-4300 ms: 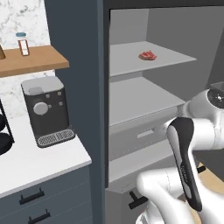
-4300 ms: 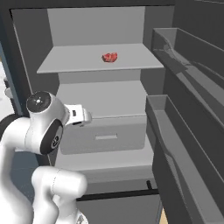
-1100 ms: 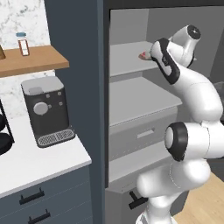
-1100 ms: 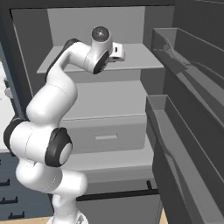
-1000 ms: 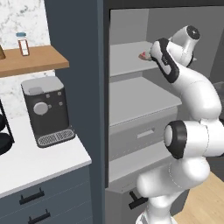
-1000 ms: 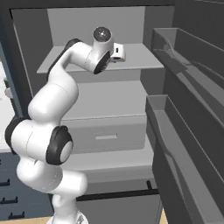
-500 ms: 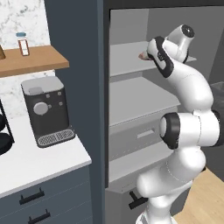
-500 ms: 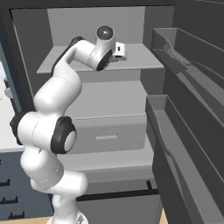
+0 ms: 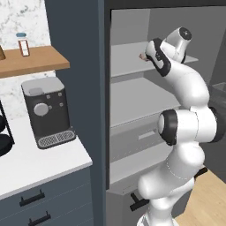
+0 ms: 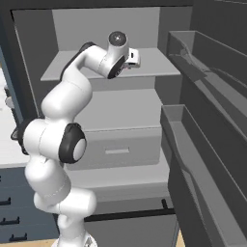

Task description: Place one garlic and one steak in each tupperware on the nearby counter, to pack two identical lunches.

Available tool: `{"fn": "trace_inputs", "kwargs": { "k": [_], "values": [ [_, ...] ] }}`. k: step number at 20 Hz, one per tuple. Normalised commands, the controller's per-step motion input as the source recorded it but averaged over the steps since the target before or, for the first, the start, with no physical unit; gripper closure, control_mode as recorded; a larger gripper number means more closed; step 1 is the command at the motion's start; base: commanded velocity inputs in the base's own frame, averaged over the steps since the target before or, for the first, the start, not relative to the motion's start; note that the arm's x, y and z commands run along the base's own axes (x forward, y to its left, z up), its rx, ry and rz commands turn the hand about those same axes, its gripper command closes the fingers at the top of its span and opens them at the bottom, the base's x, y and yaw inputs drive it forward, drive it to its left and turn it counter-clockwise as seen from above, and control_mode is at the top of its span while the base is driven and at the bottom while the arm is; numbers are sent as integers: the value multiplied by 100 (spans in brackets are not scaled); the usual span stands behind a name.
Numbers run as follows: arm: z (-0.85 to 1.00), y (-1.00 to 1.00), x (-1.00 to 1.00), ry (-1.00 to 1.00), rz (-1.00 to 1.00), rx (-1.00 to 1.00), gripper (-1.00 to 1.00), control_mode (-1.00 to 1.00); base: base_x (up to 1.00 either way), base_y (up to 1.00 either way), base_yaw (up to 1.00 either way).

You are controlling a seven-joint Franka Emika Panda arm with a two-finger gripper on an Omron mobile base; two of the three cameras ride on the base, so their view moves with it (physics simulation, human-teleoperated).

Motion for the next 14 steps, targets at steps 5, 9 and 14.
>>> {"fn": "trace_inputs", "kwargs": {
  "k": [5,9,14],
  "values": [
    [1,0,20,0,0,0,-100,-100,0,0,0],
    [4,0,0,-5,0,0,-100,-100,0,0,0],
    [-9,0,10,-4,0,0,-100,-100,0,0,0]
  ]
}}
